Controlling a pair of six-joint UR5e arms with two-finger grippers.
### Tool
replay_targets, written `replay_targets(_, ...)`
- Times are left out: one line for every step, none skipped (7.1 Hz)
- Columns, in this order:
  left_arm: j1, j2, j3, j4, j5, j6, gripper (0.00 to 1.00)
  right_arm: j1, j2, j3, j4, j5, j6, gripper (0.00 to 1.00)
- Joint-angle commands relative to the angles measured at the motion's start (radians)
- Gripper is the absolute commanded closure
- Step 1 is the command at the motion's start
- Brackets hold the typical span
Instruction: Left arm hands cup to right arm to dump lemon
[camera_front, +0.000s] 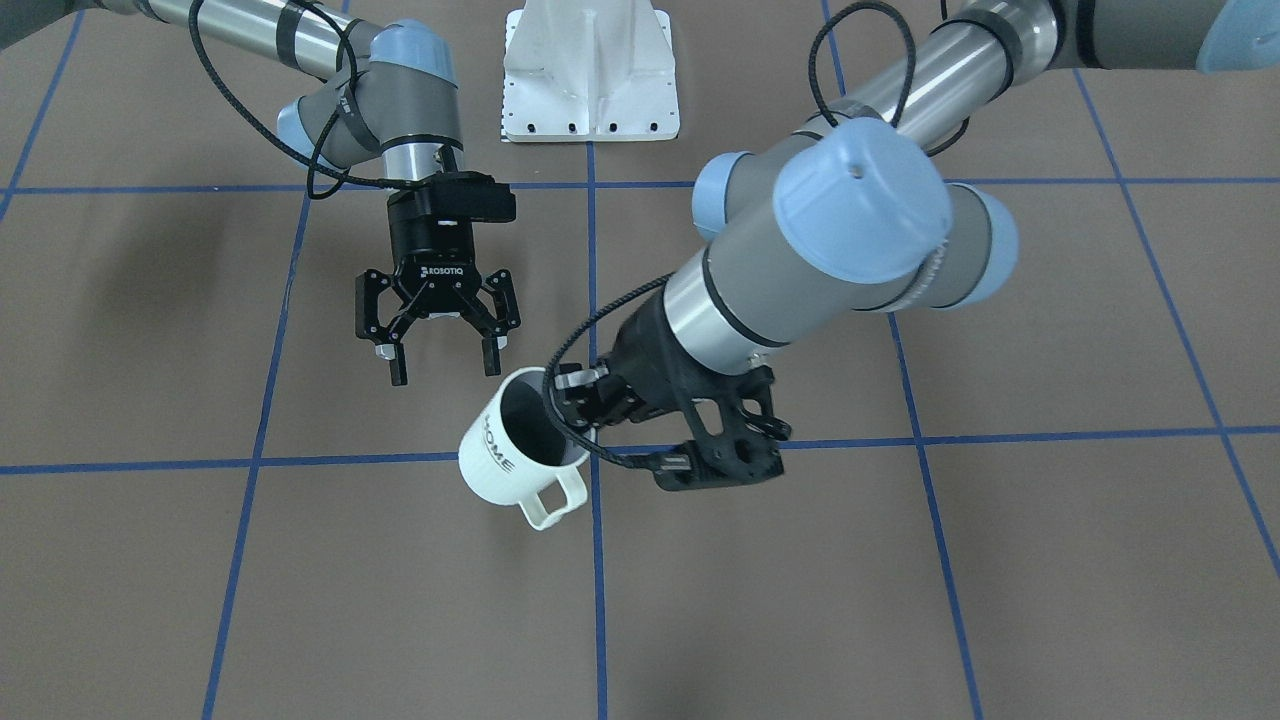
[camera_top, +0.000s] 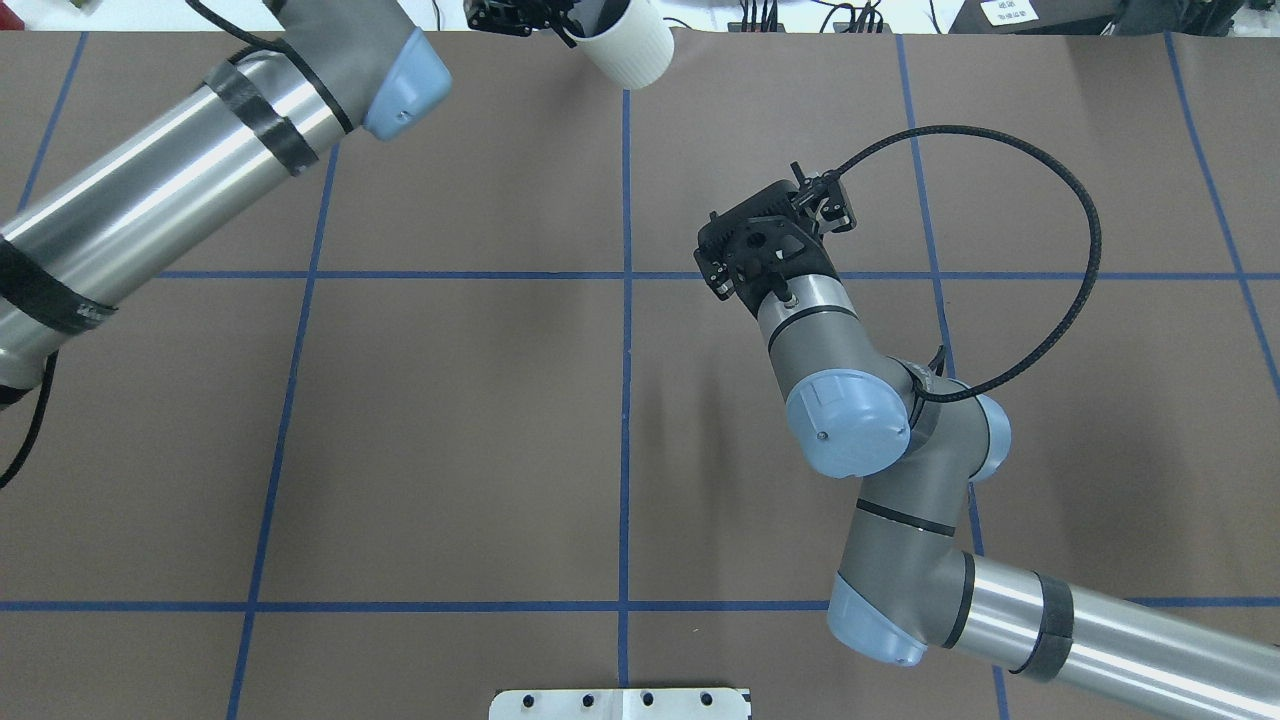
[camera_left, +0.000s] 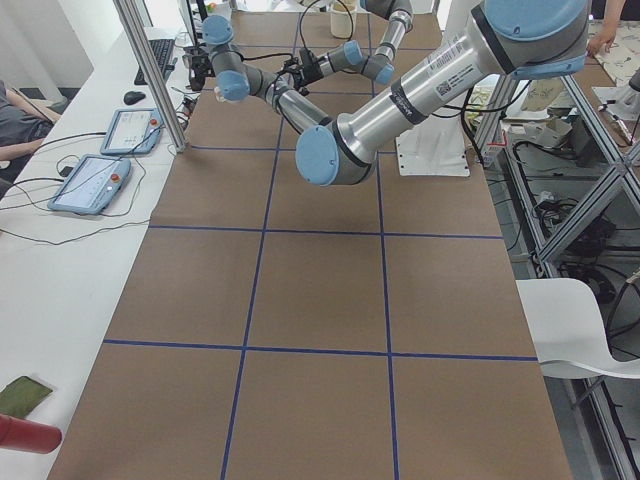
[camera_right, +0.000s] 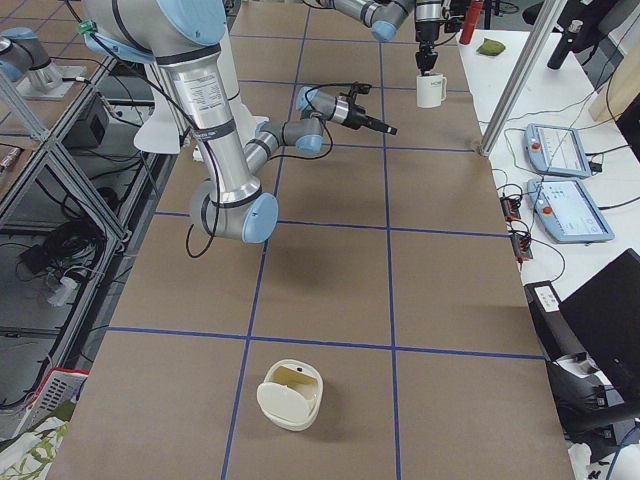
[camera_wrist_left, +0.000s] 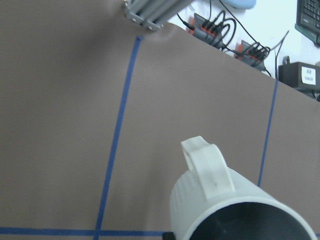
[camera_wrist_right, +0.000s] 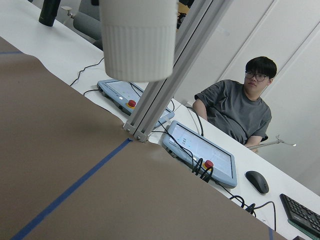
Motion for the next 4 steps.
replay_targets(-0.089,0.055,0.003,0.035,0.01,0.072,1.0,0.133,0.0,0.002,-0.064,0.21,0.003,0.0)
replay_targets(-0.138,0.067,0.0,0.107,0.012,0.11,1.0,0.234,0.002,-0.001,-0.137,0.384,0.003,0.0)
replay_targets(-0.164,0.067,-0.008,0.229,0.068,0.209,1.0,0.363,0.003,-0.016,-0.205,0.585,-0.008,0.0)
replay_targets(-0.177,0.067,-0.019,0.379,0.181,0.411,1.0,0.472,0.009,-0.053,-0.257,0.766,-0.038,0.0)
